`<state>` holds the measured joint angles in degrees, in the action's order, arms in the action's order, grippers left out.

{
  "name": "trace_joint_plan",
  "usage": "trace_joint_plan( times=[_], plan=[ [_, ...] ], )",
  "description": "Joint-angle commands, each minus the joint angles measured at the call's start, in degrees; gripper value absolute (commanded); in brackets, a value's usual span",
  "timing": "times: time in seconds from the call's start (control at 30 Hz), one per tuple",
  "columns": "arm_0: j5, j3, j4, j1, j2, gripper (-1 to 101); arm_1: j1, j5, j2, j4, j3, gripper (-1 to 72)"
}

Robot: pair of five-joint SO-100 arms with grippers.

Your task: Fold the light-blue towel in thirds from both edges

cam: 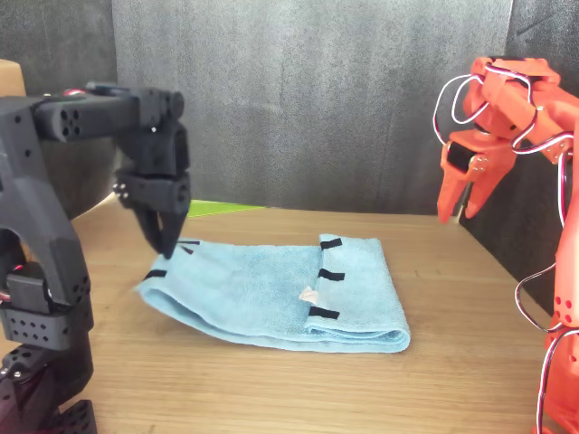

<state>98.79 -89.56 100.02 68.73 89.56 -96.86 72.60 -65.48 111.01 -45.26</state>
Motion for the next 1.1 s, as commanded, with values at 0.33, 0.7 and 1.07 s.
trace_joint_plan(
  times=[0.33,0.7,1.07],
  plan=[
    [-0.1,18.1,8.8,-7.1,-4.5,0,-1.1,1.5,-4.3,0.4,-2.0,24.1],
    [-0.8,40.3,16.7,-15.0,-20.6,0,-1.2,1.9,-5.4,0.4,-2.8,24.6],
    [-0.1,53.8,18.2,-22.1,-31.8,0,-0.2,1.8,-7.4,0.4,-4.8,25.1]
  ],
)
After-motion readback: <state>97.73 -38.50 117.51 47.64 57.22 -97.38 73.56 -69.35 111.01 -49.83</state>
